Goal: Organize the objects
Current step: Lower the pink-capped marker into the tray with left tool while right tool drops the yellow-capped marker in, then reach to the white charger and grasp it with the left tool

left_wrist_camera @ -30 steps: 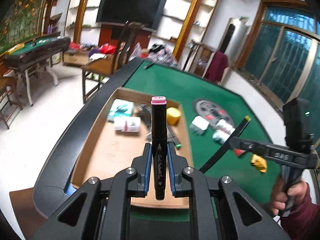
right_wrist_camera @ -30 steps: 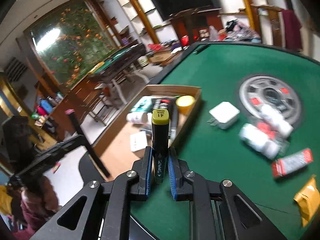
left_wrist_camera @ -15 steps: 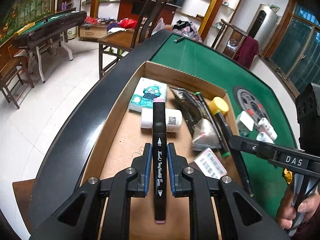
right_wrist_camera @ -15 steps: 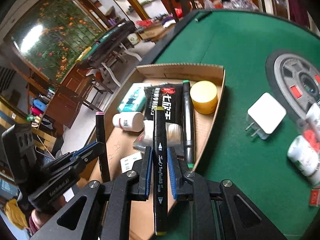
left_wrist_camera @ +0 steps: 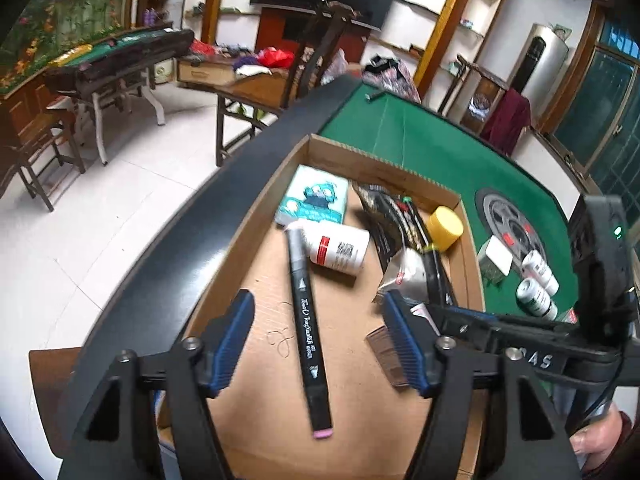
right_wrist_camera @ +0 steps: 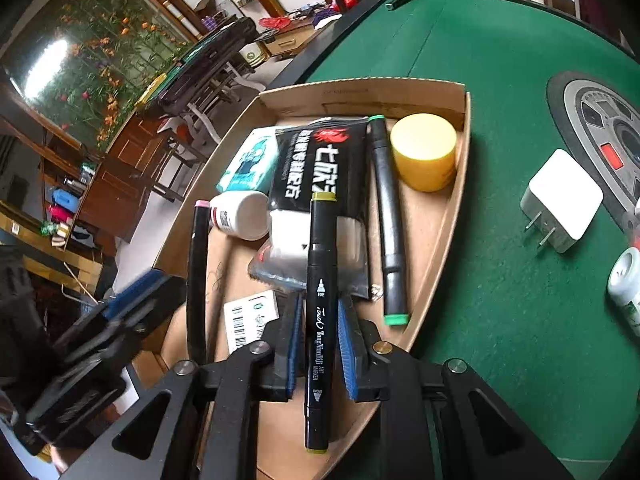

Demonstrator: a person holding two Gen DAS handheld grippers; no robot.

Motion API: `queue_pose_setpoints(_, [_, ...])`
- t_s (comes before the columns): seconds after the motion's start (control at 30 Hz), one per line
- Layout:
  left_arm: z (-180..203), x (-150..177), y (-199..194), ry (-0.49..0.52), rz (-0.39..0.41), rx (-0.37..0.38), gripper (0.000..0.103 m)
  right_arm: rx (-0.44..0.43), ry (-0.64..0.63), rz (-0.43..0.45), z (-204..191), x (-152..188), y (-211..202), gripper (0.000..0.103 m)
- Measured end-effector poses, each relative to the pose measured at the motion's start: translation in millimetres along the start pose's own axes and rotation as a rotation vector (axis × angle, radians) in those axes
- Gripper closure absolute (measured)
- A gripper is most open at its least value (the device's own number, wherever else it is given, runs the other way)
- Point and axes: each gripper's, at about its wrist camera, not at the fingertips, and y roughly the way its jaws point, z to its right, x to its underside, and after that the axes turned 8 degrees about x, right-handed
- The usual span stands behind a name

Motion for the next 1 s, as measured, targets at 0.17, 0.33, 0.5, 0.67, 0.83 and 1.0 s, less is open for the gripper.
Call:
queue_pose_setpoints(0.17, [8,1,-25,0.014,0.051,-0.027,0.024,0.004,-0.024,0.057,2,2,-21,0.041])
queue_pose_setpoints(0.33, [32,2,-43,0.035,0.088,0.005,0.023,0.124,-0.095,0.203,14,6,-70,0.02])
queue_pose_setpoints(0.5, [78,1,-57,0.077,0.164,0.088,0.023,0.296,-0.17,0.404,40,15,-134,0.009])
queue_pose_setpoints(0.67, [125,3,-49,0.118,0.163,0.142,0.021,0.685,-0.262,0.826,57,47,-206,0.0])
queue_pose_setpoints(0.83, [163,7,-26,0.13,0.093,0.174,0.021,0.7,-0.099,0.588,145,40,-181,0.0])
queue_pose_setpoints(1.0, [193,17,-8,0.145,0.053,0.169,0.021,0.692,0.113,0.591,225,35,-192,0.0])
